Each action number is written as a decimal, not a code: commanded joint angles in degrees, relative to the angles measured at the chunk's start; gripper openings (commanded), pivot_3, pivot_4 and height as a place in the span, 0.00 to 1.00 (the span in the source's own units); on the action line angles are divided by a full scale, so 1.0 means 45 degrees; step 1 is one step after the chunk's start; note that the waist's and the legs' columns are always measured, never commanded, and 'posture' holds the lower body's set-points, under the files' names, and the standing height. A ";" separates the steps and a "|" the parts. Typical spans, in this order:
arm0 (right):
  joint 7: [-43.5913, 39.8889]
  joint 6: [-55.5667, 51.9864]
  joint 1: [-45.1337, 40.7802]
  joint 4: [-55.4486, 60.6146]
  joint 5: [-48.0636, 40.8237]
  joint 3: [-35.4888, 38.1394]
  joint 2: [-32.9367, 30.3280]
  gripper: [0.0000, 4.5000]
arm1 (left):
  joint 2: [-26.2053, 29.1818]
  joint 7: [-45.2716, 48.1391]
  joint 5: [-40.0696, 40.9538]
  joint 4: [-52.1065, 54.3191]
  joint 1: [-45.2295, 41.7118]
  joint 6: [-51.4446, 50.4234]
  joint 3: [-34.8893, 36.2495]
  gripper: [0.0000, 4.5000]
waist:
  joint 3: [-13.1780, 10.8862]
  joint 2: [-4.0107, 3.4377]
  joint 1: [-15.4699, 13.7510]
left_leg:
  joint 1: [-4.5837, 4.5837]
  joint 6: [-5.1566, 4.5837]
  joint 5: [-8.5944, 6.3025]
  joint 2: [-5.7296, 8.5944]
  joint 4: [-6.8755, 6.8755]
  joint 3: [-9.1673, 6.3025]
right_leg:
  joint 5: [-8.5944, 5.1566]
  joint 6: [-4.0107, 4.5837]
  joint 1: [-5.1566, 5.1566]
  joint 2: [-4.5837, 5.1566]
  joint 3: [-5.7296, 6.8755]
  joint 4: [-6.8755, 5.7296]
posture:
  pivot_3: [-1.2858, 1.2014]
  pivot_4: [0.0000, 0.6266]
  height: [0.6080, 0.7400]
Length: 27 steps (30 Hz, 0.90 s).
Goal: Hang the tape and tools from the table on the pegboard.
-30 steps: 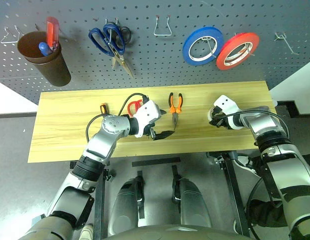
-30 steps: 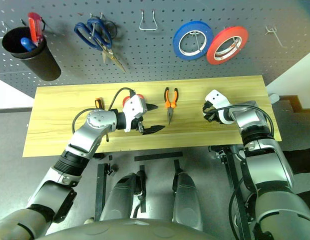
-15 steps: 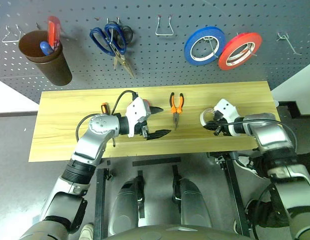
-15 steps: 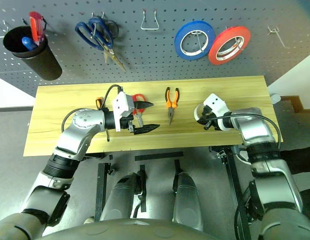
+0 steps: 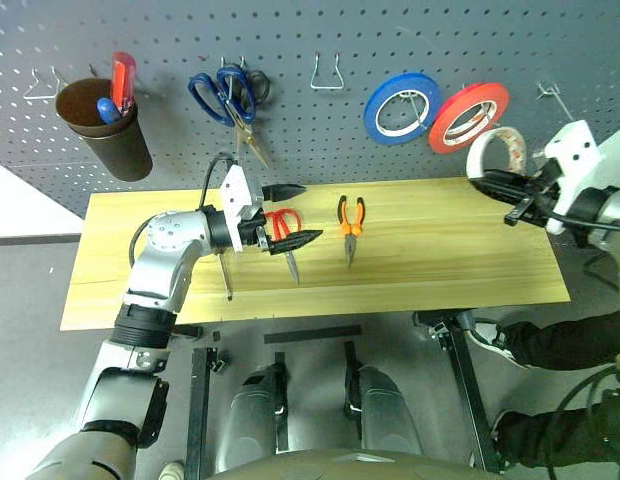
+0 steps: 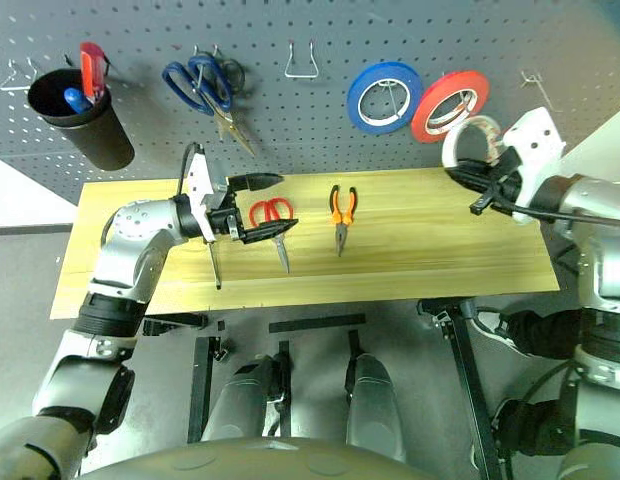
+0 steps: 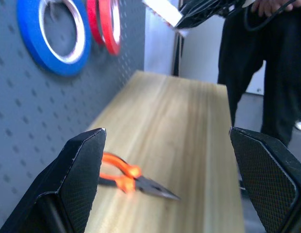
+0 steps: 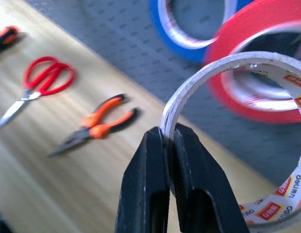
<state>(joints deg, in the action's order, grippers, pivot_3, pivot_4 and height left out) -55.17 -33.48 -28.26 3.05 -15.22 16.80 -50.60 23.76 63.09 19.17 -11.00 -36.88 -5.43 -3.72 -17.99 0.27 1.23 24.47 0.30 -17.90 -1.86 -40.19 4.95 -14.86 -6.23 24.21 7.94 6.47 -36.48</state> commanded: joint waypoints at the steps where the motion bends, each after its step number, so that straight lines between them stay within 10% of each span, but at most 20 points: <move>1: 0.0408 0.0960 -0.0184 -0.0691 0.0200 0.0563 -0.0632 0.01 | -0.0147 0.0035 0.0004 -0.0121 -0.0495 0.0412 0.0054 0.95 | 0.0150 0.0004 0.0042 | -0.0001 0.0000 0.0000 0.0000 0.0000 0.0002 | 0.0000 -0.0001 -0.0001 0.0000 0.0000 0.0004 | 0.43 0.25 0.94; 27: 0.4135 0.8221 -0.7869 -1.4489 0.3103 -0.2262 0.1841 0.01 | 0.0166 -0.0710 -0.0037 0.0962 -0.0413 -0.0013 0.0318 0.95 | 0.0872 -0.0050 0.0617 | -0.0035 0.0005 0.0010 -0.0005 -0.0010 0.0016 | 0.0007 -0.0009 -0.0004 -0.0001 -0.0020 -0.0059 | 0.49 0.20 0.94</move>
<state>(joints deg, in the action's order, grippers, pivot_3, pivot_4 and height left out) -38.49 1.42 -61.35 -59.83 -1.80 5.94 -41.46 23.77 60.54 18.73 -9.05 -39.04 -5.63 -3.61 -14.07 0.05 4.01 24.31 0.33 -17.86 -1.89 -40.23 5.01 -14.83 -6.27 24.19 7.93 6.38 -36.76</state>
